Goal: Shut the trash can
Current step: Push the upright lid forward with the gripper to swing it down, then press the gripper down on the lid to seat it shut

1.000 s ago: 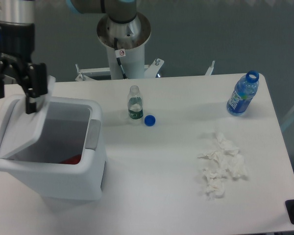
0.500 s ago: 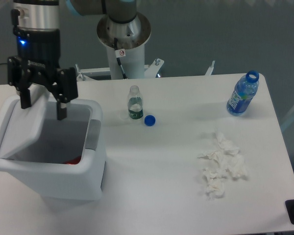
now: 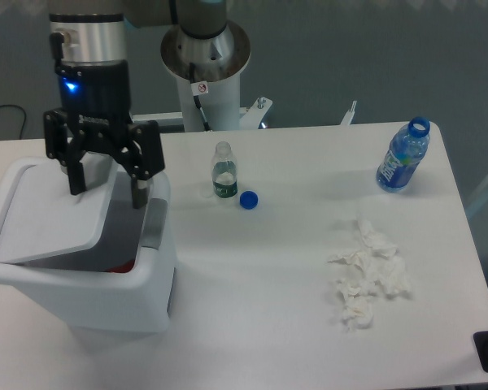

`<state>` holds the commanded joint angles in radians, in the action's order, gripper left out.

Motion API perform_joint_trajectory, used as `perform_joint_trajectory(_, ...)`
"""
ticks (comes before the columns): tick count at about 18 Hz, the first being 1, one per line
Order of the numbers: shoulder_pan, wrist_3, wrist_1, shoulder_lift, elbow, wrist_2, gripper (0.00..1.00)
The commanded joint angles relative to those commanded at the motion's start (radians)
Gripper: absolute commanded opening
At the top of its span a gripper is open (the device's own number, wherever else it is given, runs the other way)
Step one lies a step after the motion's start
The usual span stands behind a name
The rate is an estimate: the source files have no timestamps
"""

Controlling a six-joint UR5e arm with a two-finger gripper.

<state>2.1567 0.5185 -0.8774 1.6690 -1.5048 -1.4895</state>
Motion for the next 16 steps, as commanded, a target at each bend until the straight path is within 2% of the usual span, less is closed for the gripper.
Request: perform_joint_trajectory(16, 0.028, 0.0, 0.0, 0.038, -0.008, -0.002, 1.0)
